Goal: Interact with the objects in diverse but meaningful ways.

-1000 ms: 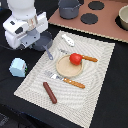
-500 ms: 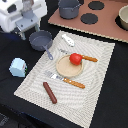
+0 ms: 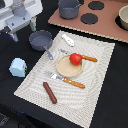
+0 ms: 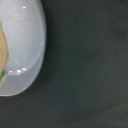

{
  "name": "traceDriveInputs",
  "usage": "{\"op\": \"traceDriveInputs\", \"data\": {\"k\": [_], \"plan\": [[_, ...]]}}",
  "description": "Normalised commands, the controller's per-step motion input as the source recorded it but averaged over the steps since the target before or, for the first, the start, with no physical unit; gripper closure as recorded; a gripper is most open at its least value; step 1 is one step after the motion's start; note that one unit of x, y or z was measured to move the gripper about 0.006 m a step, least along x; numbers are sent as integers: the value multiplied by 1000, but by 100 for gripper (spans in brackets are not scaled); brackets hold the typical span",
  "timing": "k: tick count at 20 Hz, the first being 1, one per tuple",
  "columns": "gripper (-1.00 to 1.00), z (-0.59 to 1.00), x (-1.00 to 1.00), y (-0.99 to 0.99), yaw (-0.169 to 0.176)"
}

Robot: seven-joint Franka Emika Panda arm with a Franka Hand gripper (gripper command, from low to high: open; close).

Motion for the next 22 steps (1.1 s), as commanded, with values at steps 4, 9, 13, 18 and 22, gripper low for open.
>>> {"op": "traceDriveInputs", "data": {"k": [4, 9, 13, 18, 22], "plan": [[-100, 18, 80, -662, 165], [-100, 198, 265, -741, 100], [-100, 291, 448, -743, 53], [-100, 129, 512, -662, 20], [-100, -15, 451, -401, 0]]}}
